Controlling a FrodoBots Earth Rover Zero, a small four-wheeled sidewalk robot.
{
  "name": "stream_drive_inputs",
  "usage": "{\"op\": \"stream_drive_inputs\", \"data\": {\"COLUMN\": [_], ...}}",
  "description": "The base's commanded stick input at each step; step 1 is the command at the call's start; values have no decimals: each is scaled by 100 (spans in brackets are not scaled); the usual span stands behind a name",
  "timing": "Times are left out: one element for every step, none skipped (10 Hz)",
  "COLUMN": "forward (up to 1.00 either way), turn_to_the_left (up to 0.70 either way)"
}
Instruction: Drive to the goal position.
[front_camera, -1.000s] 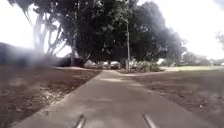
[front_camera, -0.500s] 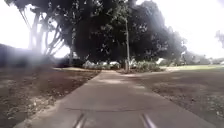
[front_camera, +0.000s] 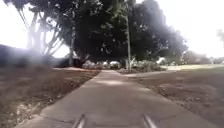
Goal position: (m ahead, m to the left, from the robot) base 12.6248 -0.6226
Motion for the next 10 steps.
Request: {"op": "stream_drive_inputs", "data": {"forward": [70,70,70,70,70,70,70,70,70,70], "turn_to_the_left": [0,0,0,0,0,0,0,0,0,0]}}
